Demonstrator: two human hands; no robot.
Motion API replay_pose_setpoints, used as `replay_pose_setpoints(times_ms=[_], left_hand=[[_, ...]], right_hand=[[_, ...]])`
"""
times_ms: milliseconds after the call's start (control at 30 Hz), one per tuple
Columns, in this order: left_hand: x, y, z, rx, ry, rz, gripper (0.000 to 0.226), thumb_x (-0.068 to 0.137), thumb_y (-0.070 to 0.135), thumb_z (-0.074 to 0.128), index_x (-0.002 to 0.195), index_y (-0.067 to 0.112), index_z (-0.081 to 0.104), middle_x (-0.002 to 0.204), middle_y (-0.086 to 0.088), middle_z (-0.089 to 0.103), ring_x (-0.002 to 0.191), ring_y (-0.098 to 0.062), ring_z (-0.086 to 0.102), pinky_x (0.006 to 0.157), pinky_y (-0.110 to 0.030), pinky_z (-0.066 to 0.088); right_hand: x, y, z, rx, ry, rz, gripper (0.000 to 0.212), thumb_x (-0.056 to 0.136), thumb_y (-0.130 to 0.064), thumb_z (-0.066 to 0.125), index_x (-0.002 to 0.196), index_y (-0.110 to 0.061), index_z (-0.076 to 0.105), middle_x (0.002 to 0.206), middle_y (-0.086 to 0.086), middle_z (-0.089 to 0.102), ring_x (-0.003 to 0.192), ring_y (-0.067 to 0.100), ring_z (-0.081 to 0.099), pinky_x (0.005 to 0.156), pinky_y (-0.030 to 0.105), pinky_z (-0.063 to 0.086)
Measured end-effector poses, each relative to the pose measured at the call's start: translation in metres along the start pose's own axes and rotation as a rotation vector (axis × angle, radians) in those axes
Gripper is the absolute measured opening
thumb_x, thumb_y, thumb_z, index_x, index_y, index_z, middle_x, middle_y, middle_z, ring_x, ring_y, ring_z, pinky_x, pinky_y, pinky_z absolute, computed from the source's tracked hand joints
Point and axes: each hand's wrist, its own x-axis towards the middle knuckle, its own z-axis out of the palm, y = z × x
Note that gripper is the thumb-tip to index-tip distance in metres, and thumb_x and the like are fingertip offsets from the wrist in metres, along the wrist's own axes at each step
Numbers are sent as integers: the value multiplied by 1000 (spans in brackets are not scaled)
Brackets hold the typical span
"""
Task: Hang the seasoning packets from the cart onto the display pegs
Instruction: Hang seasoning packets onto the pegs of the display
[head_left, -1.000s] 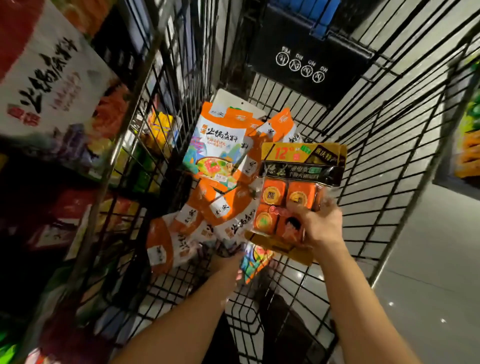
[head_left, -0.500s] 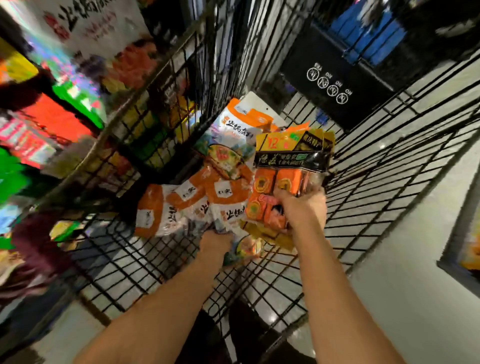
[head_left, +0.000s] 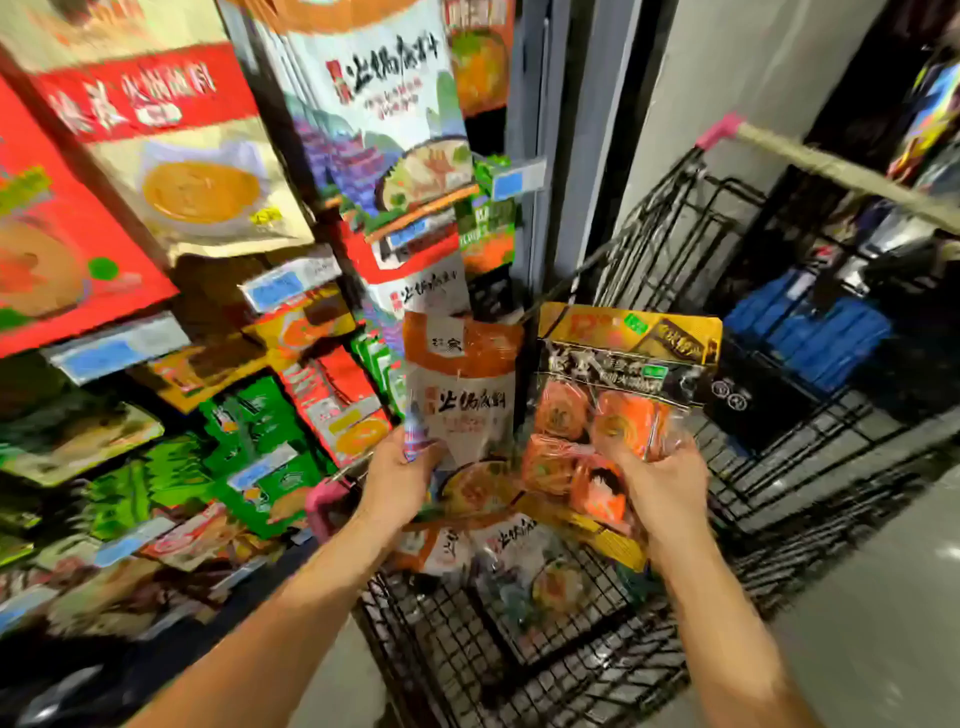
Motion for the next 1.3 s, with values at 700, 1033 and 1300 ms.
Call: replay_pose_setpoints(times_ms=[700,1033,1300], left_hand=[[-69,290,-224,-177,642,710,20,90,3,72,101,18,64,87,18,64,71,19,59,74,-7,46],[-22,396,-271,-73,589,948,40,92,5,68,125,24,56,108,11,70,93,4,66,83,-18,49],[21,462,-231,-28,484,983,68,94,-2,63,151,26,38,132,9,60,111,1,61,86,-10,47]], right_hand=[[-71,-315,36,521,-424,-534,49,69,-30,93,113,-22,72,98,1,80,87,27,78,79,55,63],[-67,-401,62,631,-379,-555,49,71,-24,91,113,-26,68,92,3,80,79,29,78,75,50,62],[-34,-435,27,610,-348,-603,43,74,-22,91,110,-24,67,89,5,80,73,29,78,73,50,63]])
